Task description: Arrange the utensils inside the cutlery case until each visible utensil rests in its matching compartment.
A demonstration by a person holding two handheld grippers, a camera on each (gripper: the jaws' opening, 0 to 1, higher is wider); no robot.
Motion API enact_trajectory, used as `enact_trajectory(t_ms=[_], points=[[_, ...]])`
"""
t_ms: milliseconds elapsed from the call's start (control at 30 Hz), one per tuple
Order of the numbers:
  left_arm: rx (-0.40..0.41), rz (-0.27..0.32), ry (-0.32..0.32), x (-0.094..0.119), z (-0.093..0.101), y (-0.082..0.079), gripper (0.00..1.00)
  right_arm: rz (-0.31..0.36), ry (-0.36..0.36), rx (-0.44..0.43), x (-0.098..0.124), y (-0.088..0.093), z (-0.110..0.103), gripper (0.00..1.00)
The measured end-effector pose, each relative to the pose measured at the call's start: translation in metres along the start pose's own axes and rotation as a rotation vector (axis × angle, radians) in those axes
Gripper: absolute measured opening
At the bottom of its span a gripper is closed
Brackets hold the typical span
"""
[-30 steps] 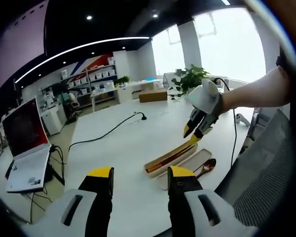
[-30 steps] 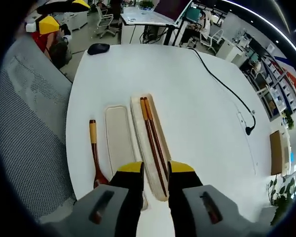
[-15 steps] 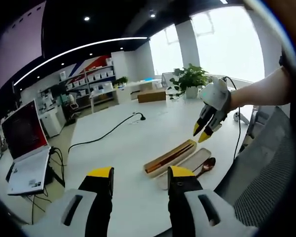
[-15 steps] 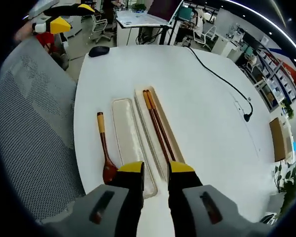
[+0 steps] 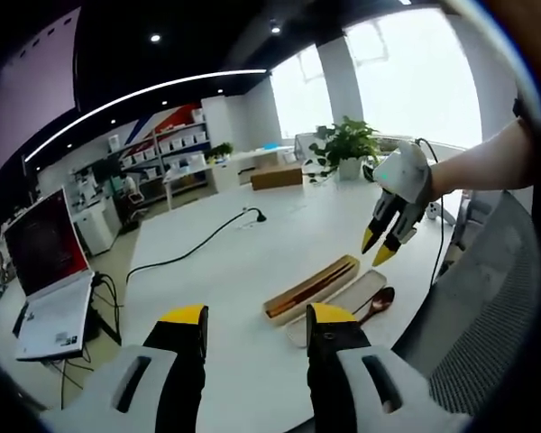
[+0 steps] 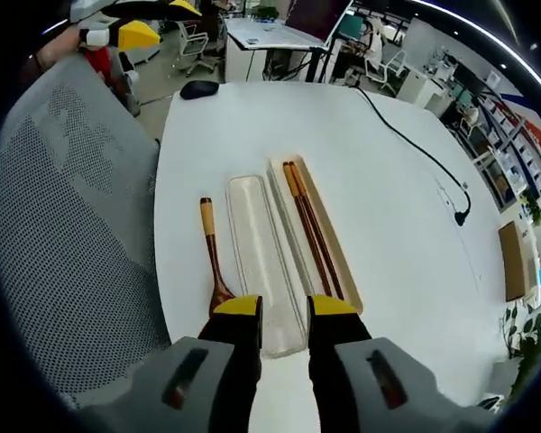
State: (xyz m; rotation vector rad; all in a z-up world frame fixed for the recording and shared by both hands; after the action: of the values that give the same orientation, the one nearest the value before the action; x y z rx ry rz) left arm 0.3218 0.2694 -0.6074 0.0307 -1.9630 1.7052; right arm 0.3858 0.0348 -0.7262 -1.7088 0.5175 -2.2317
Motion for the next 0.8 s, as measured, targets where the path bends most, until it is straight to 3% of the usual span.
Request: enact_trajectory(t_ms=[500,800], points=[[-0.006,0.004,0.006,0.001,0.002,-0.001,0.44,-0.034,-0.116,0.036,-0.013,-0.003,-0.028,0.15],[0.002,0.005,0.002,0.001,0.0,-0.001,0.44,-0.056,-0.209,0.081,-0.034,-0.012,-0.047,0.16]])
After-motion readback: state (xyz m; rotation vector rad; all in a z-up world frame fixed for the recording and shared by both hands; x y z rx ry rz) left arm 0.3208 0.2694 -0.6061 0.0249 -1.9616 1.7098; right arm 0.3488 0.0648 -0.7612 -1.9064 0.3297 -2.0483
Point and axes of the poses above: the point that each gripper's makers call its tool centre point, and the gripper's own axes: x roughly backward along the fingers, z roughly to its right, y roughly out of its underside, the point moved 2 cm from there along x, roughly backward along the fingers, and after that the axes turned 9 degrees about x, right-handed, at the moved point
